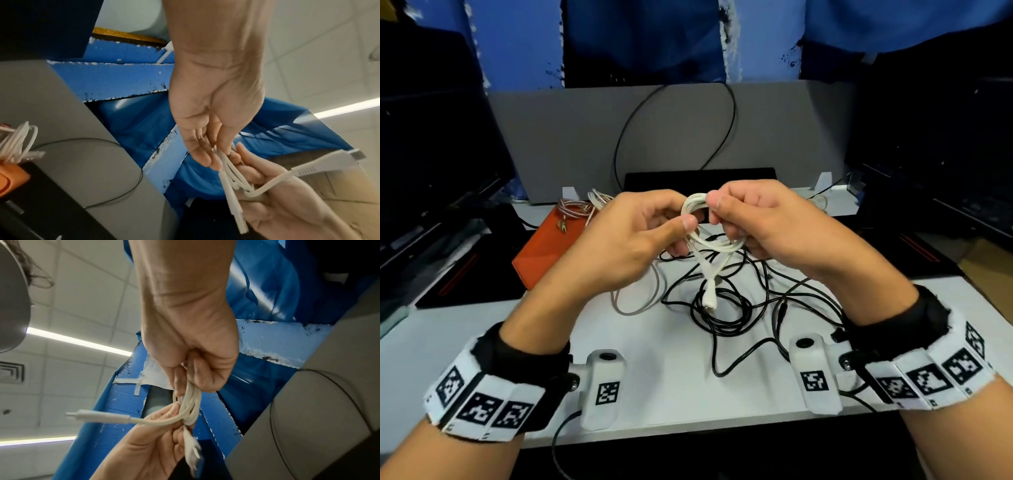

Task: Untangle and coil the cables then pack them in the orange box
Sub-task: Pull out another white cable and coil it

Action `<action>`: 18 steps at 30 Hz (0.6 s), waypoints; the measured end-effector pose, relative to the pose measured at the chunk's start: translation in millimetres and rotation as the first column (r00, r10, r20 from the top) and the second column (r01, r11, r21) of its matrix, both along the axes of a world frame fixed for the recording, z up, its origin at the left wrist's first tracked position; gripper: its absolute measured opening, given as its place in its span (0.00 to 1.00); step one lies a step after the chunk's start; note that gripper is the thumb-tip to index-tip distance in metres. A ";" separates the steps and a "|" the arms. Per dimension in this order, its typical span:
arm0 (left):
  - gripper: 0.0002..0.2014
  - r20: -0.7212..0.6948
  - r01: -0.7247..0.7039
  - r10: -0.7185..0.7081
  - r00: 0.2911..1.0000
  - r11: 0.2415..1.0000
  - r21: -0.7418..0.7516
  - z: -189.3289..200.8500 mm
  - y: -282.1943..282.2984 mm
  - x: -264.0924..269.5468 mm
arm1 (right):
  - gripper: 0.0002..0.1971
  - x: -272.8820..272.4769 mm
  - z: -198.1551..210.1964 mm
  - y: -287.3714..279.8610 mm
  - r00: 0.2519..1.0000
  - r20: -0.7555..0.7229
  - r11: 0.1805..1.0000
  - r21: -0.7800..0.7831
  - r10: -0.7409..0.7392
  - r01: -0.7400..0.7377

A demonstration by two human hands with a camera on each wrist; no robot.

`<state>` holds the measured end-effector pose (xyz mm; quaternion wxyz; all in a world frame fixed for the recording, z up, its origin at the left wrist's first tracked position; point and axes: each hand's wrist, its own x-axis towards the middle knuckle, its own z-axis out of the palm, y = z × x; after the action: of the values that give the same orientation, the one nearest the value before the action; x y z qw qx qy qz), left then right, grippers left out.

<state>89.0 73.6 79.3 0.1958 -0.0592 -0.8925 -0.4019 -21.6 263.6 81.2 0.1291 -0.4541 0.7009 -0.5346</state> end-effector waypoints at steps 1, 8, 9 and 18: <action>0.04 -0.020 -0.015 0.015 1.000 1.000 0.016 0.4 -0.3 -0.6 | 0.15 -0.6 -0.8 -1.3 0.997 0.065 0.999 -0.045 0.032 -0.029; 0.07 -0.132 -0.035 0.058 0.990 0.985 0.169 -1.5 -9.0 -5.4 | 0.13 -1.4 -10.3 -13.3 0.920 0.293 0.952 -0.240 0.259 -0.192; 0.07 -0.128 -0.025 0.051 0.990 0.981 0.195 -1.8 -8.9 -6.8 | 0.13 -0.1 -11.1 -14.0 0.919 0.293 0.949 -0.248 0.264 -0.194; 0.08 -0.041 0.013 -0.007 0.999 0.987 0.160 -7.3 4.1 -6.8 | 0.17 3.8 -21.1 -23.7 0.987 0.046 0.958 -0.237 -0.153 0.160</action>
<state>82.2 77.7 72.0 0.2160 -0.0559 -0.8529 -0.4719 -17.8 239.9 60.1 0.0403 -0.4021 0.6631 -0.6300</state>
